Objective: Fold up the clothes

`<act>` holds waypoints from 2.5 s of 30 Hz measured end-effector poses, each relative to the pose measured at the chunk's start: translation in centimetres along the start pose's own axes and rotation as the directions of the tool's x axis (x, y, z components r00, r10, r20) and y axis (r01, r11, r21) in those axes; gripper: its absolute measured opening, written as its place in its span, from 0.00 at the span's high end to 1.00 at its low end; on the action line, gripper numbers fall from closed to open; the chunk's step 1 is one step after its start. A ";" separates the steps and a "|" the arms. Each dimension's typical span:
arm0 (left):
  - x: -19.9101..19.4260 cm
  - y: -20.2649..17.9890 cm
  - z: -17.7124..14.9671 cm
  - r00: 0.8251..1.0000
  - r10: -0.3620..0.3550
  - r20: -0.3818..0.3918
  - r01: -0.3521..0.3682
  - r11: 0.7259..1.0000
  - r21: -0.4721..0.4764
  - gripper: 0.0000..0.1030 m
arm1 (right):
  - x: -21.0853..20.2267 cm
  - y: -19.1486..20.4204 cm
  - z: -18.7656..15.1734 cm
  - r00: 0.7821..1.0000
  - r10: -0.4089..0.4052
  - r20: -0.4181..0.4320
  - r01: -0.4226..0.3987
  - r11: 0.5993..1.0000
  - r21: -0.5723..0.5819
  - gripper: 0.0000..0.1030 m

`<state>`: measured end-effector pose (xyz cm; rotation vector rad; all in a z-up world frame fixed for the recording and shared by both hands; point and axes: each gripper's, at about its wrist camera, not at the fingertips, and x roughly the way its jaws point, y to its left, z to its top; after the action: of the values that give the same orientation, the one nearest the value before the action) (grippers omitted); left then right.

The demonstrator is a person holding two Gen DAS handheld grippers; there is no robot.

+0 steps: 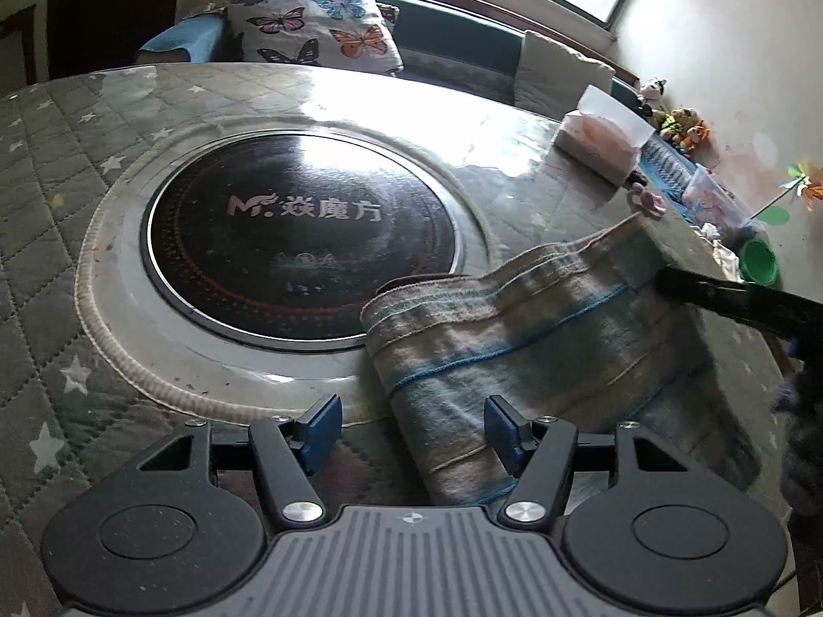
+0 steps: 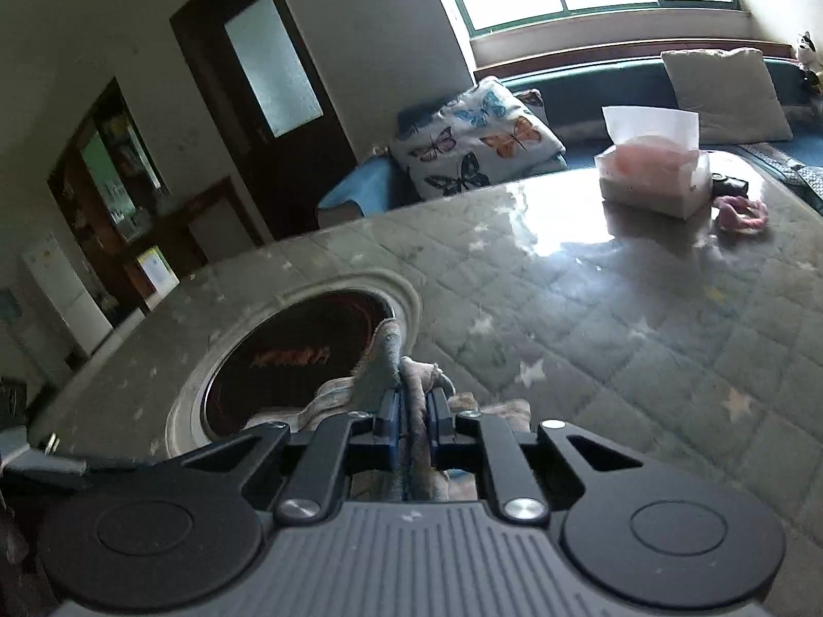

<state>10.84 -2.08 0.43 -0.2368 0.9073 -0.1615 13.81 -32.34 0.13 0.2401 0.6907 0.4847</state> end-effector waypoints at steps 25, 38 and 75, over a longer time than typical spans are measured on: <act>-2.6 -6.1 -5.3 0.974 -0.199 -0.106 0.222 0.934 0.281 0.43 | -5.0 -1.2 -7.3 0.987 -0.043 -0.153 0.027 0.994 -0.102 0.81; -3.9 -3.5 -5.6 0.977 -0.172 -0.125 0.205 0.919 0.338 0.43 | -8.2 -0.3 -10.1 0.984 -0.045 -0.172 0.050 0.998 0.028 0.80; 3.3 -3.2 3.9 0.988 -0.153 0.002 0.147 0.955 0.259 0.72 | 0.0 -0.9 -2.6 0.995 -0.061 -0.080 0.053 0.994 -0.096 0.82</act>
<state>15.77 -5.43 1.09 -0.0647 0.8363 -0.4148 12.39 -32.97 -2.16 0.1119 0.7519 0.4728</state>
